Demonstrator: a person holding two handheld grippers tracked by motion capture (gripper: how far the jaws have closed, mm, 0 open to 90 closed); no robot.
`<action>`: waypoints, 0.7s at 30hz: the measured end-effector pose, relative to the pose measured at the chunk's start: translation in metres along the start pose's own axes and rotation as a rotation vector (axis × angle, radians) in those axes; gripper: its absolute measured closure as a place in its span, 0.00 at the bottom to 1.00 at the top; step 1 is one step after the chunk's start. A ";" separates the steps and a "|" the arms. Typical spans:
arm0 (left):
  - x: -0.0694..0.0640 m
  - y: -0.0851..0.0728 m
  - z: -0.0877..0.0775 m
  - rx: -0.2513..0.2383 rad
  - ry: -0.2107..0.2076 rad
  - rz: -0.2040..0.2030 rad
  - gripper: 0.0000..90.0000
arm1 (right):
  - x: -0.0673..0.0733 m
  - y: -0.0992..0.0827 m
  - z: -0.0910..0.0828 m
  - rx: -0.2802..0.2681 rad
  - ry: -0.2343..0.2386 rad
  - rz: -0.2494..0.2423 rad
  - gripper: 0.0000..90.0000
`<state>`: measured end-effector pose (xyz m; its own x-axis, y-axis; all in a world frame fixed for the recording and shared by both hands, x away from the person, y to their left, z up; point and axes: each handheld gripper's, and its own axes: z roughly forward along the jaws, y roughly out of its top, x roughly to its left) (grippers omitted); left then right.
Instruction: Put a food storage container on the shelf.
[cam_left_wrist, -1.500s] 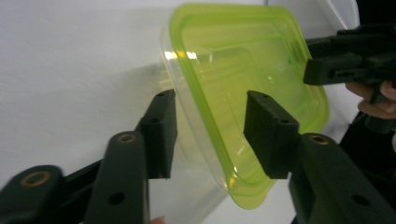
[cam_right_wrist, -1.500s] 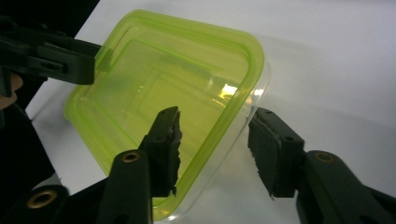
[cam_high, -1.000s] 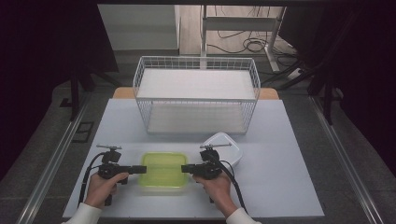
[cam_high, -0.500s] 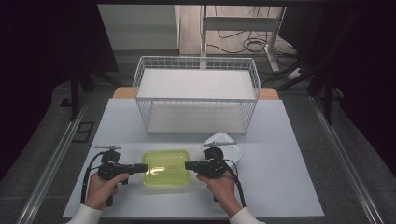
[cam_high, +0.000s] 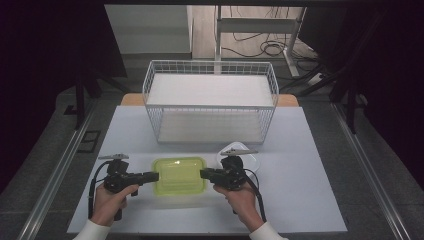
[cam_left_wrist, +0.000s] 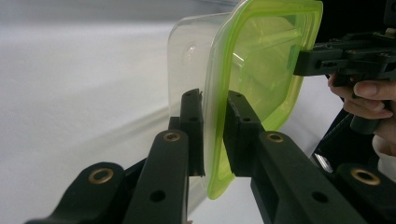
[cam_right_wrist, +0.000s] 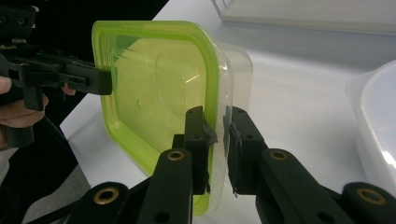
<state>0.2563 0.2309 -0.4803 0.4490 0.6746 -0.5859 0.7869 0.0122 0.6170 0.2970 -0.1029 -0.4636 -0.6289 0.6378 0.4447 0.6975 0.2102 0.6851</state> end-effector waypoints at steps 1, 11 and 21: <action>-0.002 0.001 -0.001 -0.004 0.003 0.006 0.88 | 0.000 0.000 -0.001 -0.004 -0.002 -0.005 0.88; -0.015 0.008 -0.004 -0.038 0.002 0.046 0.88 | 0.005 0.006 -0.015 -0.039 -0.014 -0.066 0.88; -0.029 0.019 -0.002 -0.054 0.002 0.095 0.88 | 0.005 0.012 -0.031 -0.073 -0.027 -0.101 0.88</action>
<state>0.2577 0.2134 -0.4504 0.5195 0.6759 -0.5227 0.7167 -0.0118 0.6972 0.2917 -0.1202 -0.4358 -0.6847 0.6359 0.3561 0.6036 0.2209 0.7660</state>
